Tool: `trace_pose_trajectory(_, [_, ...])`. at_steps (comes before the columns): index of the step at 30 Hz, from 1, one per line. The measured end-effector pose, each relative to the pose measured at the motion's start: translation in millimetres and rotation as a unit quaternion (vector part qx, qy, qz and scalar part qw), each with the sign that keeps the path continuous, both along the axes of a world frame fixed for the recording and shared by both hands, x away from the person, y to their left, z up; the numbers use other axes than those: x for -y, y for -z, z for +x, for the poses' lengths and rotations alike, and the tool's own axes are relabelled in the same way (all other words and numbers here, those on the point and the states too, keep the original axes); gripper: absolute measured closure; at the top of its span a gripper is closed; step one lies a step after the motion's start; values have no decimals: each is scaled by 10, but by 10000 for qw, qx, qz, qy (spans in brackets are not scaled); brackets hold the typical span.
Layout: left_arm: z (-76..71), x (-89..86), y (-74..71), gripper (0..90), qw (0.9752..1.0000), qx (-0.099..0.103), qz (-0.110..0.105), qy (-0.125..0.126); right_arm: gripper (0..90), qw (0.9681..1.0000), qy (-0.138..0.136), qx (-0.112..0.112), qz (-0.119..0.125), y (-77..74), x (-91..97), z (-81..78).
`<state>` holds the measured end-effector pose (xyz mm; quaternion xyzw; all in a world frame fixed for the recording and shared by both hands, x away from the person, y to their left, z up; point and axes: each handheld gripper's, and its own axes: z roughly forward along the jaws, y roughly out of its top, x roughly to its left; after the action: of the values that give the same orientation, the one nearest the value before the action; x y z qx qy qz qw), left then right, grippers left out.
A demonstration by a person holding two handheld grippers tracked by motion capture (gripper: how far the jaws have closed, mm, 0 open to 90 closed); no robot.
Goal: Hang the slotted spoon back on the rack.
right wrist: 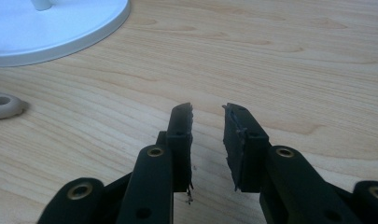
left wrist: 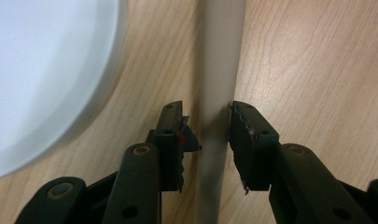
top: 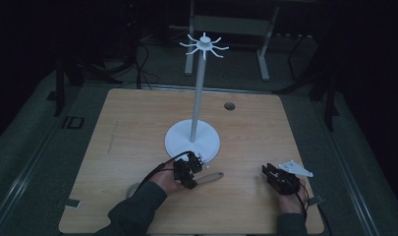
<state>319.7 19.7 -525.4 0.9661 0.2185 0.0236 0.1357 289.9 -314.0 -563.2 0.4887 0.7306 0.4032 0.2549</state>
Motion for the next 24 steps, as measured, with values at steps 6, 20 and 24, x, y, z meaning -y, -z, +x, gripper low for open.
trace_pose_trajectory(6, [1, 42, 49, 673, 9999, -68, 146, 47, 720, 10000, 12, -3, 7, 1, 5, 0])
trace_pose_trajectory(20, [5, 131, 65, 711, 9990, -163, 412, 36, 720, 10000, 0, 4, -7, 4, 1, 2])
trace_pose_trajectory(24, [21, 166, 58, 718, 9983, -230, 538, 55, 720, 10000, -9, 0, -7, 6, -2, 2])
